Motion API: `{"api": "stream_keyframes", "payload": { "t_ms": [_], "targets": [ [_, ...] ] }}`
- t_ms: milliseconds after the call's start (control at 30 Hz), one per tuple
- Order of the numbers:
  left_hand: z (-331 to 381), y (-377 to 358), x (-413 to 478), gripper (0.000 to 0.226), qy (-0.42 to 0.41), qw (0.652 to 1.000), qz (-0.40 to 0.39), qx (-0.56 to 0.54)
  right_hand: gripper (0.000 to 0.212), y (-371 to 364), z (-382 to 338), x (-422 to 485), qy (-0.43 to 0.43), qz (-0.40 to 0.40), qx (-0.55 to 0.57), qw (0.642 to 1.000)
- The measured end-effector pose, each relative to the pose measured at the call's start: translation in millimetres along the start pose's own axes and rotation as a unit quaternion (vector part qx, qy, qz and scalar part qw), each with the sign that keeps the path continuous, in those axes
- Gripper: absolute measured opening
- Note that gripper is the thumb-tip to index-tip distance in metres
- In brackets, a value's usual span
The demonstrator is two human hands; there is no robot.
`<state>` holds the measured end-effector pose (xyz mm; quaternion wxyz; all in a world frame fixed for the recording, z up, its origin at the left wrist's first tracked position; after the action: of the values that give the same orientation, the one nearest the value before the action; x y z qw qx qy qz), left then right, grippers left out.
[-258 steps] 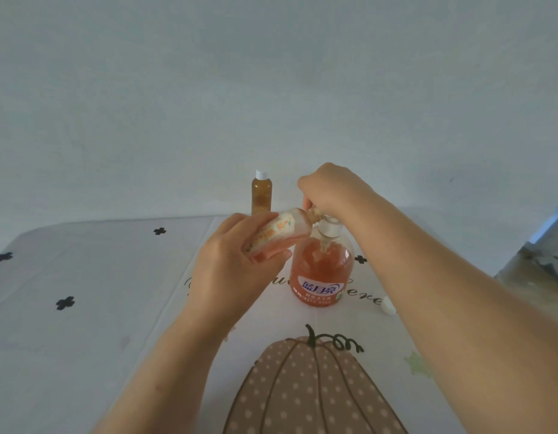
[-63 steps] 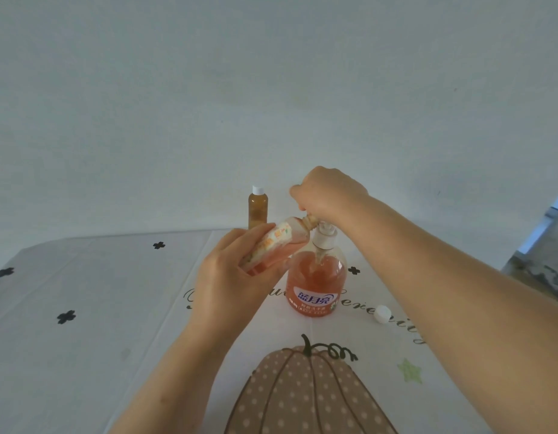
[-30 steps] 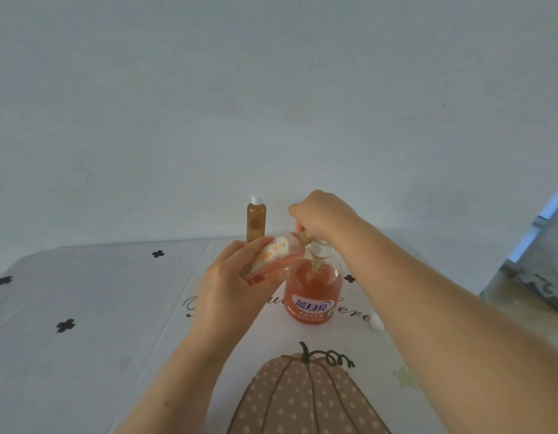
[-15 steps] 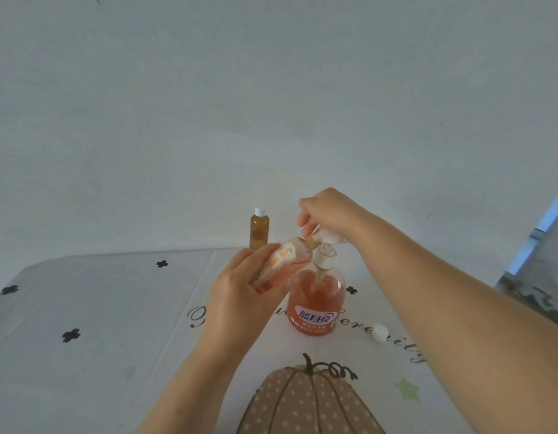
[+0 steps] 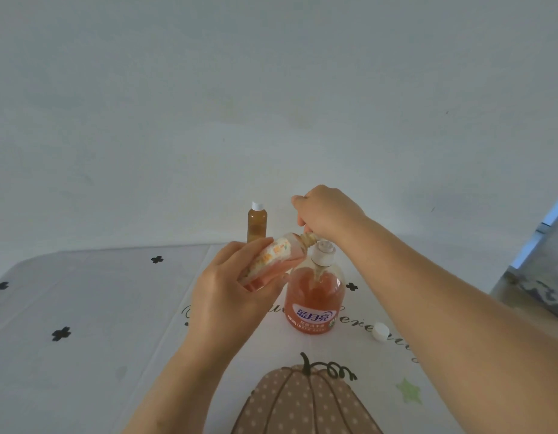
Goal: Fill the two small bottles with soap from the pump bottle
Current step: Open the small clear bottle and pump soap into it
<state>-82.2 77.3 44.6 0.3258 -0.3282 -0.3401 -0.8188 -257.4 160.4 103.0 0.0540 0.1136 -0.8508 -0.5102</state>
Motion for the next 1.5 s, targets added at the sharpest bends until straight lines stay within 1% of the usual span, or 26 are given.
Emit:
{"api": "stream_keyframes", "payload": {
  "t_ms": [233,333,600,767,900,1033,1100,1233,1367,1500],
  "targets": [
    [2.5,2.5,0.4,0.045,-0.006,1.000,-0.007,0.016,0.040,-8.0,3.2,1.0,-0.010,-0.003,-0.035,0.999],
    [1.9,3.1,0.1,0.045,-0.005,1.000,-0.020,0.020,0.041,-13.3,7.1,0.3,-0.021,-0.010,-0.029,0.999],
    [6.3,4.3,0.4,0.044,-0.002,1.000,-0.015,-0.006,0.039,-7.4,5.5,0.4,-0.042,-0.014,-0.025,0.999],
    [12.0,3.5,1.1,0.050,-0.011,1.000,-0.003,-0.002,0.038,1.8,0.5,-2.9,-0.021,-0.013,-0.028,0.999],
    [11.9,2.3,1.2,0.063,-0.015,1.000,0.000,-0.015,0.036,1.6,-1.6,-3.6,-0.015,-0.012,-0.032,0.999],
    [13.2,2.5,1.5,0.066,-0.022,1.000,0.000,-0.014,0.036,-2.1,-2.8,-0.2,-0.013,-0.022,-0.030,0.999],
    [10.7,2.2,1.7,0.063,-0.013,1.000,-0.001,-0.017,0.036,-4.7,-2.2,1.9,-0.014,-0.026,-0.032,0.999],
    [2.8,0.0,1.4,0.045,0.001,1.000,-0.023,-0.005,0.036,-14.1,2.9,3.4,-0.022,-0.035,-0.037,0.998],
    [-3.8,-1.8,0.7,0.046,0.008,0.999,-0.035,0.000,0.037,-17.3,6.4,5.3,-0.036,-0.035,-0.027,0.998],
    [-2.7,-1.6,0.4,0.045,0.003,1.000,-0.030,0.004,0.037,-16.9,7.3,5.9,-0.032,-0.033,-0.014,0.999]
  ]
}}
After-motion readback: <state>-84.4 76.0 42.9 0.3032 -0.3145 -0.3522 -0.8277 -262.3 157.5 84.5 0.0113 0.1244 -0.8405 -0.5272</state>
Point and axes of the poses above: each hand's wrist, its own x-axis towards the middle knuckle, its own y-axis out of the back of the hand, z = x × y, the point moved 7 cm from there along x, towards the middle knuckle, and after that the axes turned 13 degrees about -y, right-handed, at the moved point
